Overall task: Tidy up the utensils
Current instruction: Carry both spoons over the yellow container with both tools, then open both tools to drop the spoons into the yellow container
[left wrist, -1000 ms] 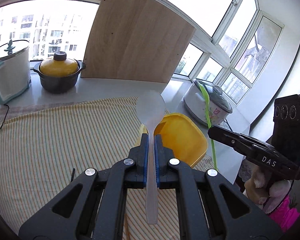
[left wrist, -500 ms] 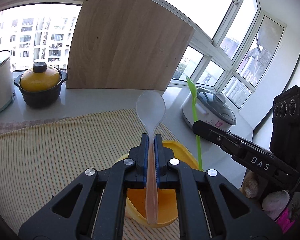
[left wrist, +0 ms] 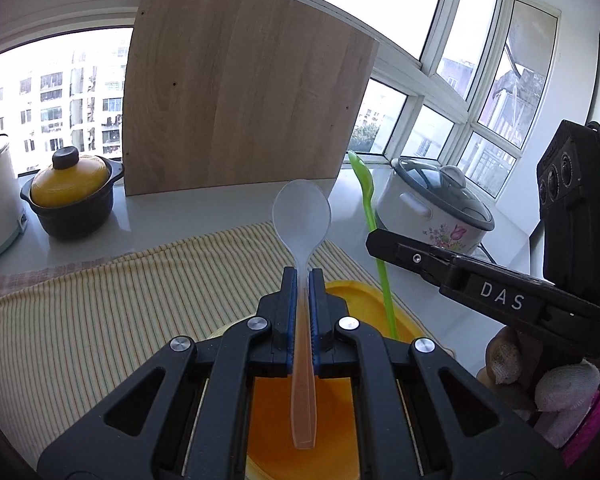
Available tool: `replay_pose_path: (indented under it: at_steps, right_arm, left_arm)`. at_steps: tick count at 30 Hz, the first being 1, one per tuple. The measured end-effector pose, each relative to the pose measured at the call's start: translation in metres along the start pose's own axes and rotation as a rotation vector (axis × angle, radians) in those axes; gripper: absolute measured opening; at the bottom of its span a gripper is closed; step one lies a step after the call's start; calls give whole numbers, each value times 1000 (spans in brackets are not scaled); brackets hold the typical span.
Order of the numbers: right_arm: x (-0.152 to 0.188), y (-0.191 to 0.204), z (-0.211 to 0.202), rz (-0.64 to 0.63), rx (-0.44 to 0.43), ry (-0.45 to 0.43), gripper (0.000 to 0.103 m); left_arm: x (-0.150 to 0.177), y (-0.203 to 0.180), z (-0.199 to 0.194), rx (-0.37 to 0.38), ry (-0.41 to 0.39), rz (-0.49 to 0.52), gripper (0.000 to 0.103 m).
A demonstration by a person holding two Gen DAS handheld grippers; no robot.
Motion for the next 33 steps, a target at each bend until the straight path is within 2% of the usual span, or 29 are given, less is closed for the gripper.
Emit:
replay_pose_path:
  at_steps: [11, 33]
  right_arm:
    - [13, -4, 0, 18, -17, 11, 4]
    - [28, 14, -11, -51, 3, 20, 5]
  left_arm:
    - [13, 5, 0, -12, 17, 5, 3]
    - [20, 16, -18, 3, 7, -14, 3]
Point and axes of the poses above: each gripper's, at about its wrist camera, not at the fingertips, and z roughly the way its jaws point, y to its left, x to its underside, the point moved 6 cm from there along z, roughly the way its jaws point, and after that the axes turned 6 degrees about y, right-handed, at the moved point
